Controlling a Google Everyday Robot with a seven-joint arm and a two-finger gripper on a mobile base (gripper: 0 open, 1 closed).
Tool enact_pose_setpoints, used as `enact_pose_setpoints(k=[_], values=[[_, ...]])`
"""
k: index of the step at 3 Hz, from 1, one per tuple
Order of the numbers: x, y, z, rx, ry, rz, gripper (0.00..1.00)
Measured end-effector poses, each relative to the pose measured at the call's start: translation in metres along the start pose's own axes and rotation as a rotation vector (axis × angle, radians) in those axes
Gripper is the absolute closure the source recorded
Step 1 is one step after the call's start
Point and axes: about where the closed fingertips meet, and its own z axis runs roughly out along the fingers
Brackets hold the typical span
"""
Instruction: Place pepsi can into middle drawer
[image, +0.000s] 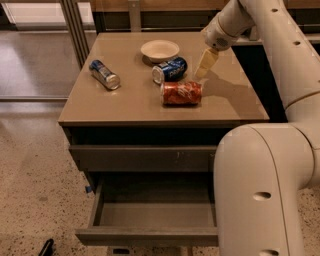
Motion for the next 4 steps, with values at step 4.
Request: enact_pose_setpoints(k=[4], values=[[-0.056,-0.003,0.059,-0.043,-0.109,-0.155,0.0]])
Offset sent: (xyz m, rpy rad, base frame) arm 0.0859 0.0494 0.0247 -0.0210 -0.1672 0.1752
